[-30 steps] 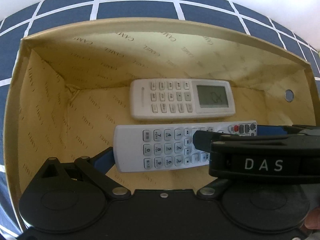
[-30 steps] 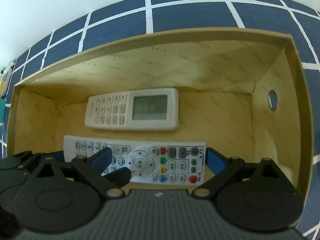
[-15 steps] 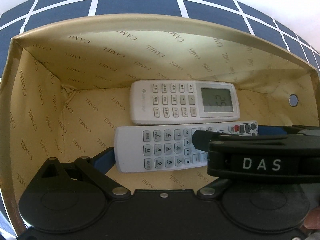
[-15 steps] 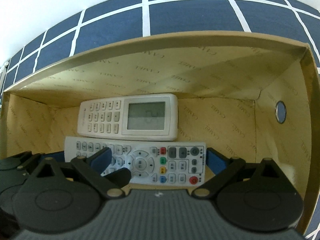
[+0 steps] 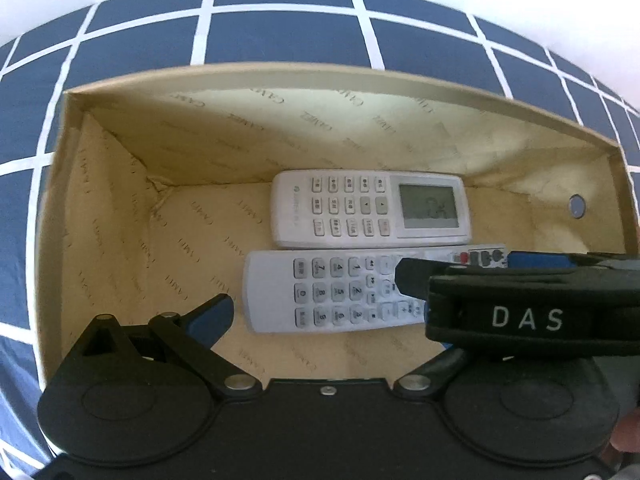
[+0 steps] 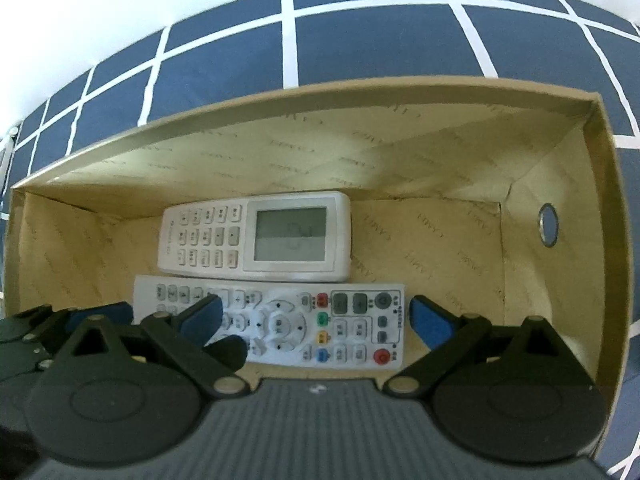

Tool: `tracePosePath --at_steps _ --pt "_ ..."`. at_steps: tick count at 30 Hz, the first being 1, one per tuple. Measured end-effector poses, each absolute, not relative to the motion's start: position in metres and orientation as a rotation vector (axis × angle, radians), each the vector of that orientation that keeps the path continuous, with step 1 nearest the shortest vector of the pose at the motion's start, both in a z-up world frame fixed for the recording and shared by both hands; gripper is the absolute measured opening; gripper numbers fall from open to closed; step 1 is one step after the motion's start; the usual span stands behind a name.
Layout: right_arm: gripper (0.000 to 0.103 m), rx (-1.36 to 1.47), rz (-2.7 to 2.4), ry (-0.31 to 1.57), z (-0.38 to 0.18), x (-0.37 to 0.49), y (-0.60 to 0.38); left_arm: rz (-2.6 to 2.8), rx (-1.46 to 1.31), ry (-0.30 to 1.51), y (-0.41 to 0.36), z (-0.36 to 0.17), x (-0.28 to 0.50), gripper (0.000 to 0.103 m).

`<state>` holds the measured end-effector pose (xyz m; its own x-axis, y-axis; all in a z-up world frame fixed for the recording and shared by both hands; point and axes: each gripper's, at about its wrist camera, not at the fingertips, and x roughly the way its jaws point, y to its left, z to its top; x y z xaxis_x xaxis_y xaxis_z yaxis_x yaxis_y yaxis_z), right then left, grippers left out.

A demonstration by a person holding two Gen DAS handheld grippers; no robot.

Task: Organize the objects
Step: 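Lower the held TV remote with both grippers into the box beside the GREE remote, then open both grippers to release the TV remote in the box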

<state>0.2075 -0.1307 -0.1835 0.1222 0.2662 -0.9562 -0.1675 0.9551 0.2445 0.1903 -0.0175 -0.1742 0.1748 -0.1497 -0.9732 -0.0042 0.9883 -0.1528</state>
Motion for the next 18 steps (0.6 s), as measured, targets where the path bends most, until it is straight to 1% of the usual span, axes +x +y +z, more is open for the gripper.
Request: tracePosePath --at_steps 12,18 --pt "0.100 0.051 0.347 1.351 -0.142 0.186 -0.134 -0.055 -0.152 1.354 -0.019 -0.135 0.159 0.102" --pt "0.103 0.064 0.359 1.313 -0.116 0.171 -0.141 -0.048 -0.131 1.325 -0.023 -0.110 0.135 0.103"
